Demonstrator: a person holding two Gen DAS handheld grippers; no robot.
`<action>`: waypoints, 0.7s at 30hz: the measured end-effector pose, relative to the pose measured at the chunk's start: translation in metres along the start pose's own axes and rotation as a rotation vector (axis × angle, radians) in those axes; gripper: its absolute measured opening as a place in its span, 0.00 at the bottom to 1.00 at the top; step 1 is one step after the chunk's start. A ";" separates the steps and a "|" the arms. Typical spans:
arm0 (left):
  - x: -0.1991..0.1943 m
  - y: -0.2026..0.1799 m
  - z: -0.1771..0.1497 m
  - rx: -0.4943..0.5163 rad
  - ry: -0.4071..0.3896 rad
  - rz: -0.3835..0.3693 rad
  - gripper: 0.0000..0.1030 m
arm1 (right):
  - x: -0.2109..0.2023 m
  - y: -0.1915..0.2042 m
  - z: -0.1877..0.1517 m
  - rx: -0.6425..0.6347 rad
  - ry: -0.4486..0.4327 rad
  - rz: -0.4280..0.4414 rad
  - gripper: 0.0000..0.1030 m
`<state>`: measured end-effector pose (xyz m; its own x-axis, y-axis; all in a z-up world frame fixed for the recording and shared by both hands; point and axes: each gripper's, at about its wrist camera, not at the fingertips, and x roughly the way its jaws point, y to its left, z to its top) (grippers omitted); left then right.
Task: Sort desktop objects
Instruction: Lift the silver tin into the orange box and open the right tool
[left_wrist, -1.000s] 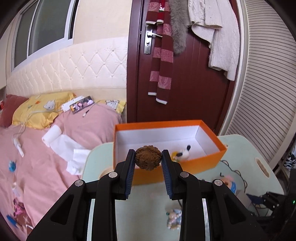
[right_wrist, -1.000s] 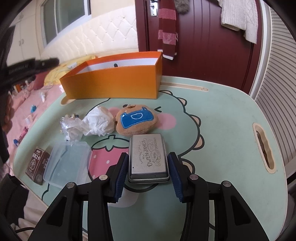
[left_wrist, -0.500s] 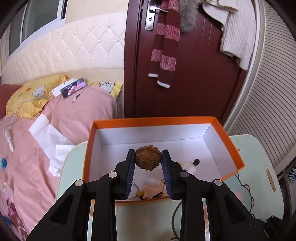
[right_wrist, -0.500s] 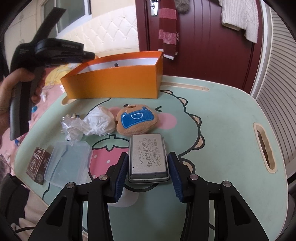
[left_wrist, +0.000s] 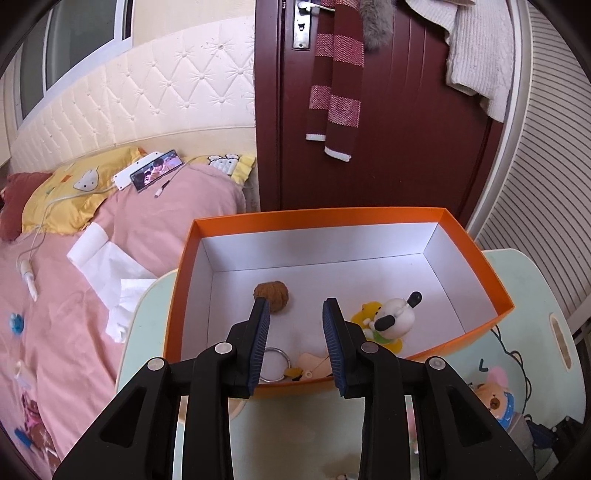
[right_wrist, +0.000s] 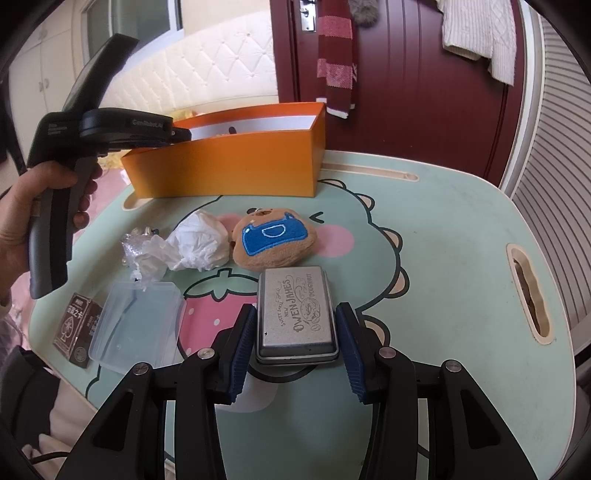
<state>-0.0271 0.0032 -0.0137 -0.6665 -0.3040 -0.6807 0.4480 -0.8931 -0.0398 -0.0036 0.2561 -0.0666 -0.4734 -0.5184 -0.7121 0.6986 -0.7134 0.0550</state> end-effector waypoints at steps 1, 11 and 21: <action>-0.001 0.001 0.000 -0.004 0.000 0.001 0.31 | 0.000 0.000 0.000 0.002 -0.001 -0.001 0.42; -0.054 0.020 -0.019 -0.022 -0.003 0.068 0.40 | 0.000 0.002 -0.001 0.007 -0.002 -0.002 0.42; -0.044 0.044 -0.107 -0.064 0.086 0.085 0.61 | 0.000 0.002 -0.001 0.004 -0.004 -0.008 0.42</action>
<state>0.0856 0.0122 -0.0640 -0.5723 -0.3457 -0.7436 0.5399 -0.8414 -0.0244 -0.0018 0.2546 -0.0672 -0.4808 -0.5148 -0.7098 0.6926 -0.7194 0.0526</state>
